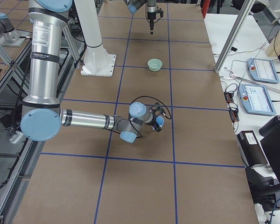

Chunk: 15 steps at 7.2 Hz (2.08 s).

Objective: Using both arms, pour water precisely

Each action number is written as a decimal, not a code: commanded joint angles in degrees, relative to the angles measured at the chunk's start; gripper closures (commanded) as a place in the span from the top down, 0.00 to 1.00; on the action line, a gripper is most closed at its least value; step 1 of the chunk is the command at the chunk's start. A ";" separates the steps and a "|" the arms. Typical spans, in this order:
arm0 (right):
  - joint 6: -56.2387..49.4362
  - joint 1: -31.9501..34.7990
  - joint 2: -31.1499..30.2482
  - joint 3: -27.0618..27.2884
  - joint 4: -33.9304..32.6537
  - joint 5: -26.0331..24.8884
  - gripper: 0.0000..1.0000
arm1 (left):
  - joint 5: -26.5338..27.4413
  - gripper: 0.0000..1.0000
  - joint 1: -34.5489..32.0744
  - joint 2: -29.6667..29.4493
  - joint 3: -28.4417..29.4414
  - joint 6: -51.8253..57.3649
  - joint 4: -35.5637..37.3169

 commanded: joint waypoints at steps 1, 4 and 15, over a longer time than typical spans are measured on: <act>-0.09 -0.33 0.31 -0.27 0.00 -0.54 0.65 | 0.00 0.99 0.00 0.16 0.03 0.00 0.00; 1.83 -0.33 1.44 0.51 2.90 -2.48 0.00 | -0.09 0.99 0.00 -0.01 -0.06 0.00 0.00; 14.14 -24.49 29.31 15.55 -32.16 -25.65 0.00 | -0.09 0.99 -0.18 0.16 0.73 -0.09 0.17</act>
